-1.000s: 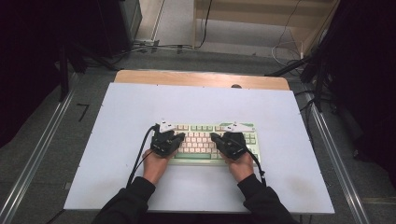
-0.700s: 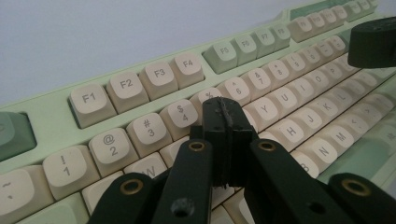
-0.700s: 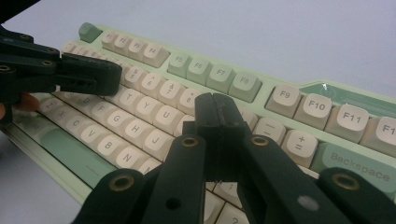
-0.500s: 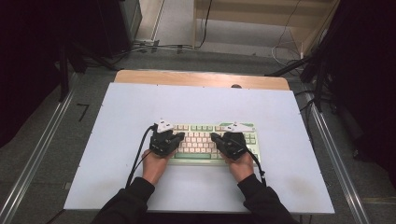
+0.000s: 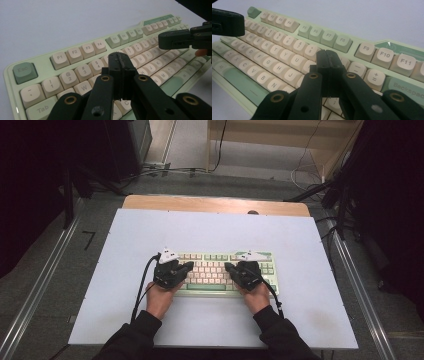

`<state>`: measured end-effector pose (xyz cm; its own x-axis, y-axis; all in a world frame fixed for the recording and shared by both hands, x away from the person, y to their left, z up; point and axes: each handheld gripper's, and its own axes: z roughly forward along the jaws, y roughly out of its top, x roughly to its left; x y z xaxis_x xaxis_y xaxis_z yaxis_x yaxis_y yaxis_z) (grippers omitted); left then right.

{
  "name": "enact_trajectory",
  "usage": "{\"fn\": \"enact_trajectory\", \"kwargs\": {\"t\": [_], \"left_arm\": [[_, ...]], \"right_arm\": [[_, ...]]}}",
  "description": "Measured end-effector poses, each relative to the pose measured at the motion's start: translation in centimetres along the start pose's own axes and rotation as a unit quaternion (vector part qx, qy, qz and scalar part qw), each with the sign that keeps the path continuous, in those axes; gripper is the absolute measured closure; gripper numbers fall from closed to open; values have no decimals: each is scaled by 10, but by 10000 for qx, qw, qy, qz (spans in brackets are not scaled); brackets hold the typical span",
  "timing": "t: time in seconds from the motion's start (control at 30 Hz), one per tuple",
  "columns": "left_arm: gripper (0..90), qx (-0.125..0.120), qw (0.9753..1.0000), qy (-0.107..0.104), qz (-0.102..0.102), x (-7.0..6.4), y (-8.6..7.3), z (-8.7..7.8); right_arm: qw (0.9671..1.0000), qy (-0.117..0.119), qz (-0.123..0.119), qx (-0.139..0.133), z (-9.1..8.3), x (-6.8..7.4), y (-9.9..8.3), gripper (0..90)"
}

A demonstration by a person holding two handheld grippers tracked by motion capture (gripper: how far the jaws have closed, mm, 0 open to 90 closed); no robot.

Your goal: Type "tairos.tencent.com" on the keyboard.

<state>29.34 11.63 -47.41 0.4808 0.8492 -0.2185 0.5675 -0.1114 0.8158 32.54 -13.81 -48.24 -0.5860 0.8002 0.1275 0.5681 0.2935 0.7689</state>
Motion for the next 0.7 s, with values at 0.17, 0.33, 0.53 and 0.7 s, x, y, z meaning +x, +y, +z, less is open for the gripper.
{"fn": "enact_trajectory", "kwargs": {"t": [0.17,0.33,0.53,0.7], "left_arm": [[900,14,10000,12,-16,3,-2,-3],[900,6,10000,27,-42,4,-2,-4],[900,5,10000,49,-50,5,-3,-4],[900,11,10000,43,-48,5,-3,-4]], "right_arm": [[10000,-19,-13,60,4,2,-1,873],[9999,-54,-25,95,6,1,-1,873],[9999,-67,-52,122,7,2,-2,873],[9998,-75,-65,194,10,2,-3,873]]}}
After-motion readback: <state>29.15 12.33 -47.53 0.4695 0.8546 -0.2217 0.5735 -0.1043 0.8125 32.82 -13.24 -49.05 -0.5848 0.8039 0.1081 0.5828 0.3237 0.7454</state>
